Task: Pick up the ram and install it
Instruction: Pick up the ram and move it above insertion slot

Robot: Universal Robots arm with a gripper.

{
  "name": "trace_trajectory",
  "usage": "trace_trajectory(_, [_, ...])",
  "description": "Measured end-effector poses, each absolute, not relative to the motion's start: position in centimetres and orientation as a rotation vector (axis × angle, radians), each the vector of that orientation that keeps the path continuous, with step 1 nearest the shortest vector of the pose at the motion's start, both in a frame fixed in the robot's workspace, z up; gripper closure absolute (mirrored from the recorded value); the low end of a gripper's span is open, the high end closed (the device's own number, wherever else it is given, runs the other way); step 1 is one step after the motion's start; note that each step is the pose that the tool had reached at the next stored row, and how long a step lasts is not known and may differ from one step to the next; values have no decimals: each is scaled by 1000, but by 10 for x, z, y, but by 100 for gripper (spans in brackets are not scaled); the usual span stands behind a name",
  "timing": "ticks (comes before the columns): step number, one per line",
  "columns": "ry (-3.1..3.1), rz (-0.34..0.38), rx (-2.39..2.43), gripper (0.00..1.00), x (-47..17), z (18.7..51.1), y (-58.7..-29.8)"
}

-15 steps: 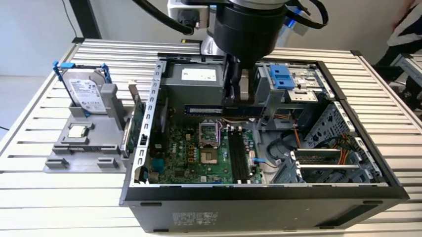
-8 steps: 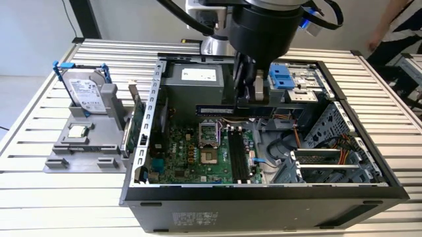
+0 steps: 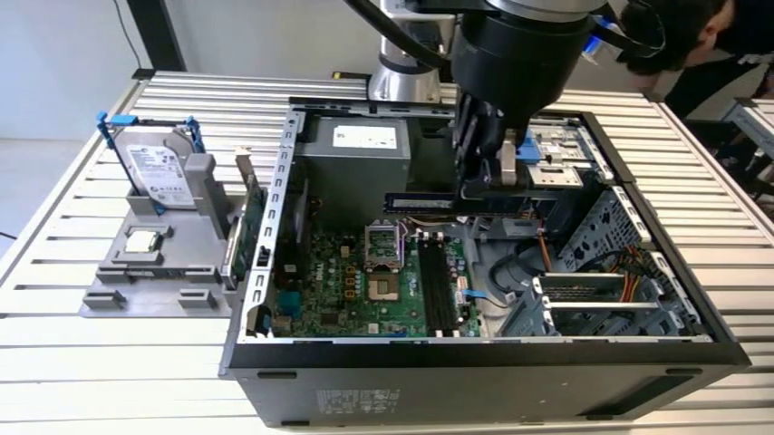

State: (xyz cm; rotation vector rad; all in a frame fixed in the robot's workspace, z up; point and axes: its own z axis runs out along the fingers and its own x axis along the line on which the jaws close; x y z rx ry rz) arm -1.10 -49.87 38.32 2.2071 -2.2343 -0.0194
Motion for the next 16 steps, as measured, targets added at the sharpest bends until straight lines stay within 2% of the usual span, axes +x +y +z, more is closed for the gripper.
trace_trajectory(16, [-2236,-19,2206,100,10,383,-475])
